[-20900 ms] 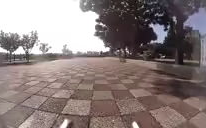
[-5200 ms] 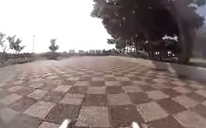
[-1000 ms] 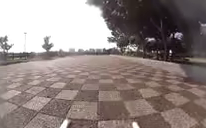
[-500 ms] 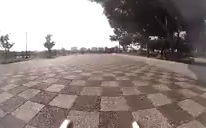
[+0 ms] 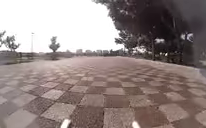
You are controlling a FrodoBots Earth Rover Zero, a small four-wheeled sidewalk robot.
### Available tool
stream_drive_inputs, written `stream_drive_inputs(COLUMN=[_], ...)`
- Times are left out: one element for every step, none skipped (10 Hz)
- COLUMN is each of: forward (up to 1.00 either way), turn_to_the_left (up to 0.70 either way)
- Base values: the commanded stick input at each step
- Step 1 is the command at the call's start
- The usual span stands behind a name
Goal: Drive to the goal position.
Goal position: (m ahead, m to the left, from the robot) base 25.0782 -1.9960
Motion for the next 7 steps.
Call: stream_drive_inputs(forward=[0.50, 0.50, 0.50, 0.50, 0.50, 0.50, 0.50], turn_to_the_left=[0.00, 0.00, 0.00, 0.02, 0.02, 0.00, 0.00])
